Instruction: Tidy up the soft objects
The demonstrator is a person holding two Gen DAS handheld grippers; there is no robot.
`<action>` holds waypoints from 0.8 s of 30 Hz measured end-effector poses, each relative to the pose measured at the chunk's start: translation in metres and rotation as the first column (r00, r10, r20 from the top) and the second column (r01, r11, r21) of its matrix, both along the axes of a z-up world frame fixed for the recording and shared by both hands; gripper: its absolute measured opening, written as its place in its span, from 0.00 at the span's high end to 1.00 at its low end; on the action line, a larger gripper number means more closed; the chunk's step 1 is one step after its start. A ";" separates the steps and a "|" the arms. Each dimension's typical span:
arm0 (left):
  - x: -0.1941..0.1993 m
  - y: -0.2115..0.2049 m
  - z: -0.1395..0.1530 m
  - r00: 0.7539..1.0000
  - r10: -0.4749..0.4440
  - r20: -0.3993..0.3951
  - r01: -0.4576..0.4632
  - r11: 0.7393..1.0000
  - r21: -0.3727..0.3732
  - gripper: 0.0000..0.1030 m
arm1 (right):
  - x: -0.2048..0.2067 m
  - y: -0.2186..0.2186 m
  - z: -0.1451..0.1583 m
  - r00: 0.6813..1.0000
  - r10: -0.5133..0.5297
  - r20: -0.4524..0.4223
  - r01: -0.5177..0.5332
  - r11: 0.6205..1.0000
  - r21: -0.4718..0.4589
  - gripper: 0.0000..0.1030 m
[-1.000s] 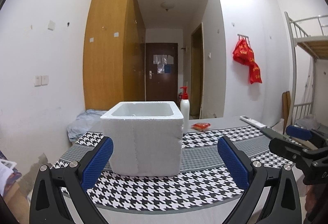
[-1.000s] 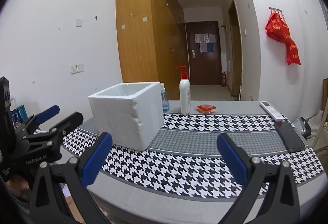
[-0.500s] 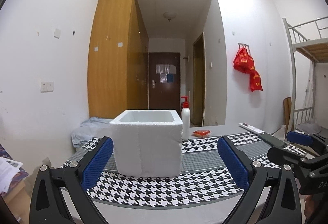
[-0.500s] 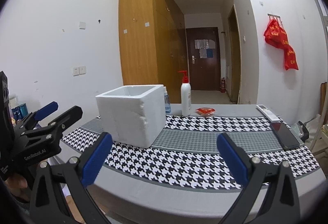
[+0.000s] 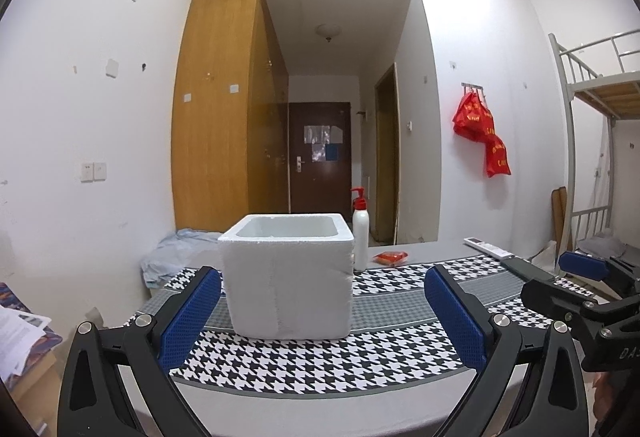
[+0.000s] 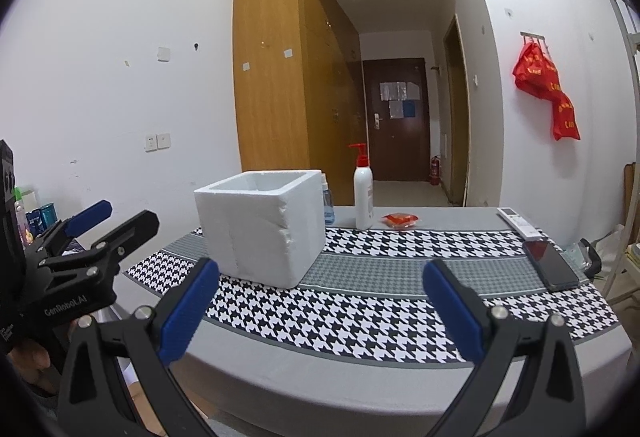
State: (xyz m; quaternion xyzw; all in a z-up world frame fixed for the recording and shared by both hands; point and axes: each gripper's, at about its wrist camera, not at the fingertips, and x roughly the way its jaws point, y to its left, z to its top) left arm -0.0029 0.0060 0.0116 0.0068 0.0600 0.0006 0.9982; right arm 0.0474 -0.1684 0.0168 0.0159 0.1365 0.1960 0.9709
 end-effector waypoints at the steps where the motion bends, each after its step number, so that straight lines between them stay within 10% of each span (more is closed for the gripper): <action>1: 0.000 0.000 0.000 1.000 0.000 0.000 0.000 1.000 0.000 0.01 | 0.000 0.000 0.000 1.000 -0.002 -0.002 0.002 1.000 -0.002 0.00; 24: -0.004 -0.005 -0.002 1.000 0.005 0.000 -0.005 1.000 0.020 0.01 | -0.006 0.000 -0.003 1.000 0.004 -0.013 -0.004 1.000 -0.005 0.00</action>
